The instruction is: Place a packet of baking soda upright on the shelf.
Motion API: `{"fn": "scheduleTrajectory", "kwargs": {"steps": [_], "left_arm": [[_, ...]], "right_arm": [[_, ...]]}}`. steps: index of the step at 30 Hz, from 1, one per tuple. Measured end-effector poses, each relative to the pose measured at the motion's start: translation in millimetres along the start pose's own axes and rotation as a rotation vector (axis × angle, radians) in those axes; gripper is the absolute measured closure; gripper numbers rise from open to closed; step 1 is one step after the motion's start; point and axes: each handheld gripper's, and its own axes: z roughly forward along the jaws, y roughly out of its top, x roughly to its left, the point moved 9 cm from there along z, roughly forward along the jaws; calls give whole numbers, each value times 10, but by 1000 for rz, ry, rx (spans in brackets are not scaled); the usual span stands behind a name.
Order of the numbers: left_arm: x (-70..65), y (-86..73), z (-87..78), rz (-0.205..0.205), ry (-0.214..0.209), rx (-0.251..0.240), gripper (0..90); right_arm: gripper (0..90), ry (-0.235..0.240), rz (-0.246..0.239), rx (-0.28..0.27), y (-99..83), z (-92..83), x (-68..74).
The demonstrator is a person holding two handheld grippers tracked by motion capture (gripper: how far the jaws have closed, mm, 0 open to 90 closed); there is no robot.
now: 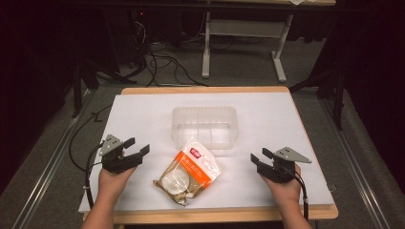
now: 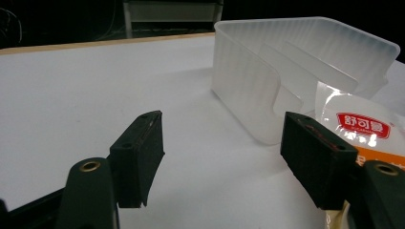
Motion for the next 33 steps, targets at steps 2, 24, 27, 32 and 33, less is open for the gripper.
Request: {"fn": "scheduleTrajectory", "kwargs": {"steps": [2,24,27,32,33], "left_arm": [[1,-5,-6,-6,-2,-3,321],[47,-50,14,-28,-2,22,351],[52,-50,22,-24,4,18,366],[43,-49,22,-29,2,10,376],[42,-42,13,-30,3,6,376]], "right_arm": [[439,-3,-2,8,-12,11,-7],[409,-5,8,7,3,-2,-35],[387,6,14,-11,58,-21,12],[362,46,11,-18,108,12,184],[356,65,-11,-19,126,34,281]]}}
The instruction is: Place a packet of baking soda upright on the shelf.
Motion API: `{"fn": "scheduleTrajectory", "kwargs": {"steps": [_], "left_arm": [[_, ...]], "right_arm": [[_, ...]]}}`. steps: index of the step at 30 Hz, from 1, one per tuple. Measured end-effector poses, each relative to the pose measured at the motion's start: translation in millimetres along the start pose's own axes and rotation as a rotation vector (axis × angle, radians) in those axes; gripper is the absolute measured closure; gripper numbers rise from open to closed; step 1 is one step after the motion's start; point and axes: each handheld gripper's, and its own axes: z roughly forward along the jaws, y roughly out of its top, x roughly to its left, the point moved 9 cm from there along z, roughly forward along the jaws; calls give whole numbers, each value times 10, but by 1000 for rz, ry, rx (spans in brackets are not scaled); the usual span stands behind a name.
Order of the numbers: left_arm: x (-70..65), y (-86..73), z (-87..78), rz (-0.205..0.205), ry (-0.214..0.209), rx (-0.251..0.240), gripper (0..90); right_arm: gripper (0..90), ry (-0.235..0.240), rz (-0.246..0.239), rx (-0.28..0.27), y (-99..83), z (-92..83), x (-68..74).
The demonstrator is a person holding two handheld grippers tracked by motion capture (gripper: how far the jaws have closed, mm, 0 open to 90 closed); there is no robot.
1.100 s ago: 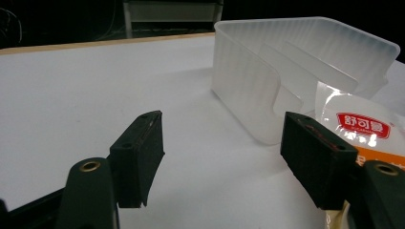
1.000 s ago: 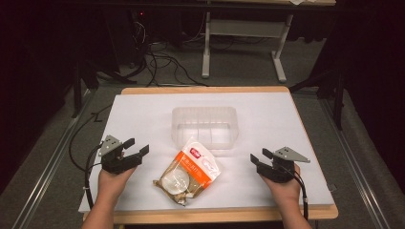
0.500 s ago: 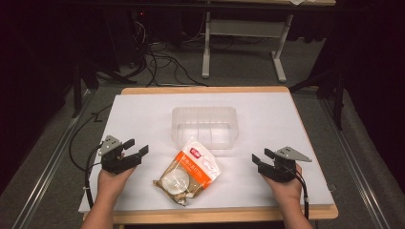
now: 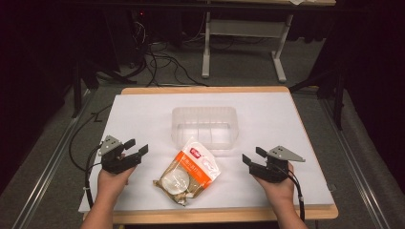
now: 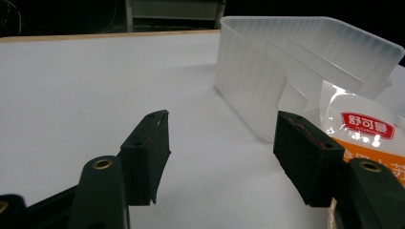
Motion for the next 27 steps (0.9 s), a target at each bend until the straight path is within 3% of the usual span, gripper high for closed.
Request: {"fn": "scheduleTrajectory", "kwargs": {"steps": [7,9,11,14,19,22,27], "left_arm": [[3,-18,6,10,8,18,349],[-3,-23,17,15,9,23,339],[-7,-22,21,17,9,23,338],[-15,-25,26,21,6,30,333],[-22,-38,27,27,6,39,333],[-18,-41,31,31,5,42,333],[-23,-50,44,33,1,49,333]], "right_arm": [[335,57,-39,8,45,101,286],[300,95,-16,14,48,174,421],[281,110,-8,16,48,198,456],[204,161,12,57,-18,364,660],[156,167,11,101,-114,545,769],[151,201,28,139,-189,650,838],[152,244,43,143,-191,671,905]]}}
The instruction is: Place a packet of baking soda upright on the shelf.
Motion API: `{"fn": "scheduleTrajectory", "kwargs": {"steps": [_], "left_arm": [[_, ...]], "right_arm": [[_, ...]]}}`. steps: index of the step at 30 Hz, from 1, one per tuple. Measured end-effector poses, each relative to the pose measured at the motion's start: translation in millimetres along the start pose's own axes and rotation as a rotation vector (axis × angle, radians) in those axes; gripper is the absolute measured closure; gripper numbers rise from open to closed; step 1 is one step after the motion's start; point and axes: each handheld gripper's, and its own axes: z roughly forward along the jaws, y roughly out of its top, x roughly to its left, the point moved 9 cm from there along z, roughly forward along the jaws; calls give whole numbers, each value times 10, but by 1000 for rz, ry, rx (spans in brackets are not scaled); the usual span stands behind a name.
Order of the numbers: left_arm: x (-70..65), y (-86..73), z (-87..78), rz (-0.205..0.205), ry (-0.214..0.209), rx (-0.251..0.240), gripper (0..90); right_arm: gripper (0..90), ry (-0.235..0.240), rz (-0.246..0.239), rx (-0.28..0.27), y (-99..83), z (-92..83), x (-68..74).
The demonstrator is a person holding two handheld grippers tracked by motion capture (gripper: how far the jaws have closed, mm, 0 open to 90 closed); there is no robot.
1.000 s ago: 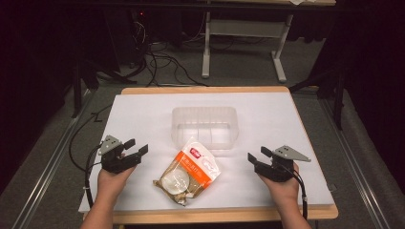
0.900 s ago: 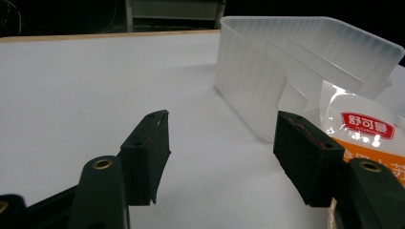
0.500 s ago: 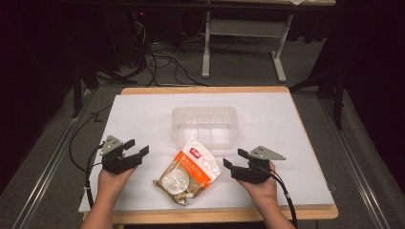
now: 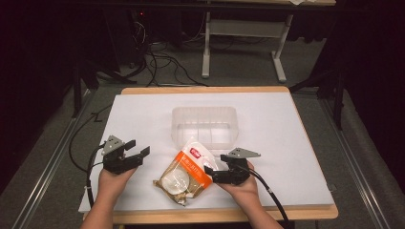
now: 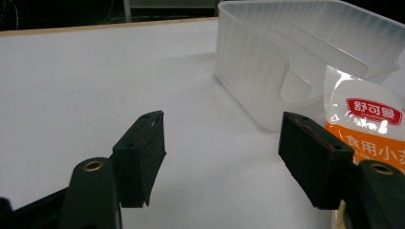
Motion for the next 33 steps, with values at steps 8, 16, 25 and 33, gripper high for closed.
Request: {"fn": "scheduleTrajectory", "kwargs": {"steps": [8,16,25,33], "left_arm": [[-13,2,1,7,-1,2,333],[-9,11,-9,4,-2,-3,333],[-4,13,-9,6,-1,-3,333],[-3,18,-18,4,-3,-5,333]], "right_arm": [[305,62,-1,38,-93,69,99],[521,65,-38,-50,-24,-51,198],[606,94,-60,-116,54,-187,309],[600,109,-64,-124,54,-248,373]]}}
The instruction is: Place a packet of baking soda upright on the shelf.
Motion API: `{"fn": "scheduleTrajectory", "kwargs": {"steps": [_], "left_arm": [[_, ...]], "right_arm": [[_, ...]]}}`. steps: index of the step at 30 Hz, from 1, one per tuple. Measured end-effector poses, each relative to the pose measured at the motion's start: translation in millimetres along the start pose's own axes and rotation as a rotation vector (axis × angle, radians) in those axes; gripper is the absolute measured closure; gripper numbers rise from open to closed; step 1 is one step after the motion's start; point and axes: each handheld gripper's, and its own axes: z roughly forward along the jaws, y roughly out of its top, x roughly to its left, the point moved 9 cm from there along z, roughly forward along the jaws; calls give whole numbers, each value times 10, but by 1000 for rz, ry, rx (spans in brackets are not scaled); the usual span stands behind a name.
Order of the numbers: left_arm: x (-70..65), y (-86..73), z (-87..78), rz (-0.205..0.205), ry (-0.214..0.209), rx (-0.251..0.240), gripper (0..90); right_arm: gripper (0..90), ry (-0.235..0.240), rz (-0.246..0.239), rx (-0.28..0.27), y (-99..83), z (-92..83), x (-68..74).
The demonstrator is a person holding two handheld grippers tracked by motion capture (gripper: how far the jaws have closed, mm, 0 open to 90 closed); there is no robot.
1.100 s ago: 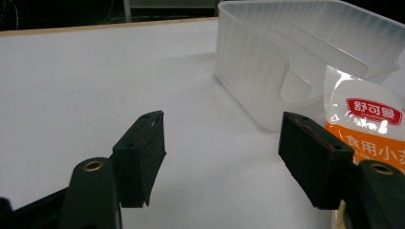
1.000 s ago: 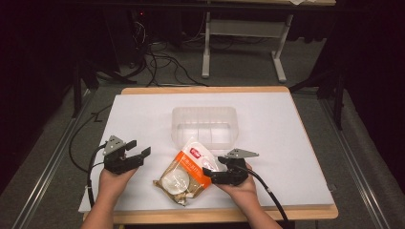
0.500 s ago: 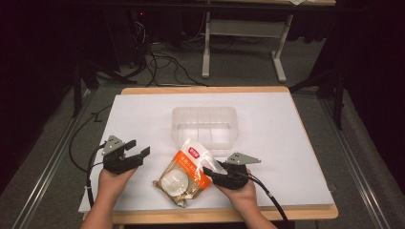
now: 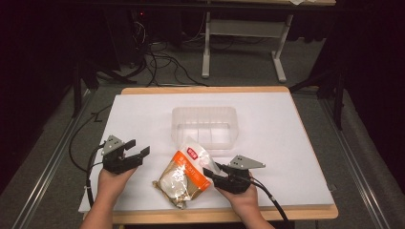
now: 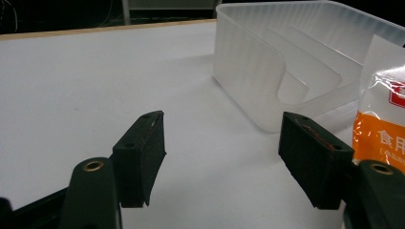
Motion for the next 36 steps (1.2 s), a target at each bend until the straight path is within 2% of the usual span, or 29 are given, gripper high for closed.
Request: {"fn": "scheduleTrajectory", "kwargs": {"steps": [7,9,11,14,15,18,21,23,24,26,27,28,31,36], "left_arm": [[1,-1,3,2,1,2,333],[-1,-1,5,1,1,2,333],[-4,-2,0,2,0,3,333],[0,-4,5,2,1,3,332],[0,-4,5,2,1,3,333],[-4,-6,11,7,0,5,332],[-11,-4,12,7,-2,4,333],[-7,-4,11,10,-1,5,332],[-7,-4,11,10,-1,5,332],[-7,-5,12,8,-1,6,332],[-7,-6,14,9,-1,6,332],[-7,-7,15,8,-2,8,332],[-15,-11,25,14,-5,12,333],[-19,-11,28,16,-6,12,333]], "right_arm": [[622,7,-8,-6,-6,-22,54],[703,-6,-5,-5,-8,-8,20],[727,-7,-5,-7,-5,-8,10],[813,5,-2,-15,12,-14,5],[813,5,-2,-15,12,-14,5],[885,35,-23,-28,63,-14,69],[900,53,-29,-32,93,-18,109],[900,87,-53,-49,169,-45,190],[900,87,-53,-49,169,-45,190],[900,111,-88,-61,238,-72,286],[900,115,-118,-74,287,-93,359],[900,115,-118,-74,287,-93,359],[900,112,-169,-89,374,-140,464],[900,110,-180,-107,433,-202,476]]}}
